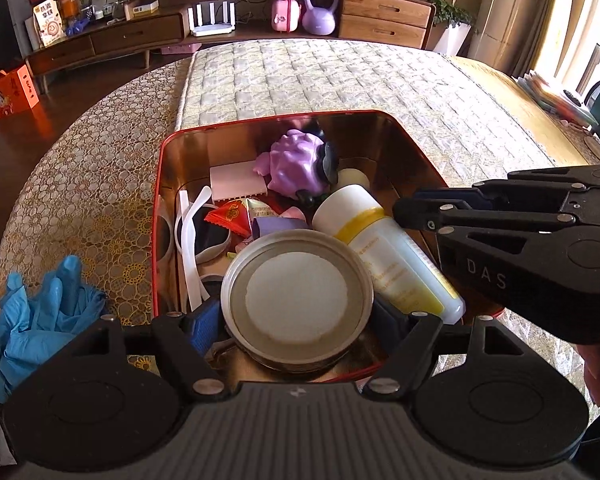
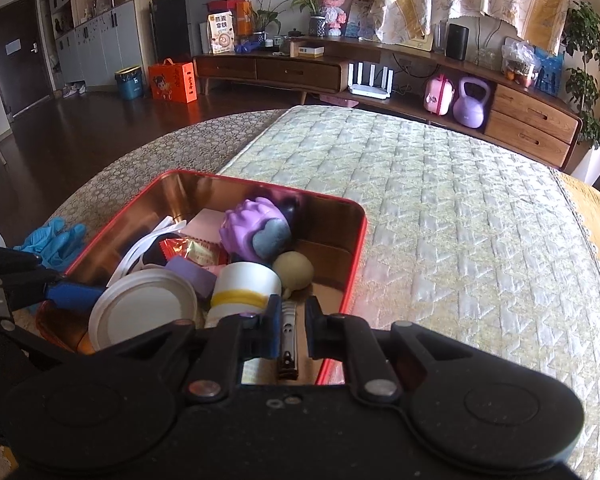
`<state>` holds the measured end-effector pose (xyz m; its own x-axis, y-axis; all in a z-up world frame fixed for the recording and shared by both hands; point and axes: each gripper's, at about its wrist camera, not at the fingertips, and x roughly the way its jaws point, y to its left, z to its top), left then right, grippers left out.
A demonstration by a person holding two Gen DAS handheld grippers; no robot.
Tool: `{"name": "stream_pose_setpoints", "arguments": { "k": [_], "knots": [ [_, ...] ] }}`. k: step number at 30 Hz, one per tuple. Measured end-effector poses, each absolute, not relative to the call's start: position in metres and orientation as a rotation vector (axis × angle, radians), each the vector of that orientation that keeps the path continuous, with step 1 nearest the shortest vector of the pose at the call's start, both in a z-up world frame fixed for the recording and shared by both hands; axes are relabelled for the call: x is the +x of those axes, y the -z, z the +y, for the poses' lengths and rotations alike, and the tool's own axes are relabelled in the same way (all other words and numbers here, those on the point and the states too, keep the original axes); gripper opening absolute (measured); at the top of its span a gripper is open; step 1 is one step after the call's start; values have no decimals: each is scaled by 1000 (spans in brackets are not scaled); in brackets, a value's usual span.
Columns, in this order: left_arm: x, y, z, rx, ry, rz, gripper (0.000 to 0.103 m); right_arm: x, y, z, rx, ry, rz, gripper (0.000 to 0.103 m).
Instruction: Organize rigid objects
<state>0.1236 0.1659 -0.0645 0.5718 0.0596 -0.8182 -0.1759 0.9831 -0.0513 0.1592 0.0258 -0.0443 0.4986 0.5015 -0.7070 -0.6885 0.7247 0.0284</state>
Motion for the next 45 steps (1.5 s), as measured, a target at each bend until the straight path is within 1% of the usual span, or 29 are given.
{"name": "stream_pose_setpoints", "arguments": {
  "k": [1, 6, 9, 11, 18, 20, 24, 29, 32, 36, 41, 43, 45],
  "knots": [
    [124, 65, 166, -133, -140, 952, 77, 159, 43, 23, -263, -731, 765, 16],
    [122, 64, 166, -139, -145, 948, 77, 151, 35, 13, -239, -750, 767, 22],
    [116, 61, 167, -150, -145, 935, 77, 143, 28, 7, -223, -762, 757, 30],
    [113, 58, 167, -156, -148, 924, 77, 139, 22, 4, -217, -765, 746, 39],
    [99, 46, 170, -176, -161, 883, 77, 125, 9, -10, -192, -777, 724, 47],
    [94, 41, 170, -178, -165, 866, 77, 122, 5, -14, -181, -782, 720, 52],
    [85, 31, 167, -167, -170, 831, 77, 114, 0, -24, -159, -793, 708, 57],
    [73, 19, 162, -141, -175, 781, 77, 104, -7, -36, -125, -818, 681, 70],
    [66, 14, 158, -134, -172, 751, 77, 97, -12, -44, -108, -825, 653, 75],
    [57, 7, 154, -138, -166, 718, 83, 89, -16, -55, -91, -836, 629, 85],
    [45, 2, 150, -147, -173, 686, 84, 74, -19, -69, -84, -841, 579, 102],
    [41, 1, 148, -160, -172, 679, 89, 70, -21, -74, -73, -844, 564, 103],
    [38, 0, 147, -177, -171, 671, 89, 67, -23, -78, -61, -851, 558, 103]
  ]
}}
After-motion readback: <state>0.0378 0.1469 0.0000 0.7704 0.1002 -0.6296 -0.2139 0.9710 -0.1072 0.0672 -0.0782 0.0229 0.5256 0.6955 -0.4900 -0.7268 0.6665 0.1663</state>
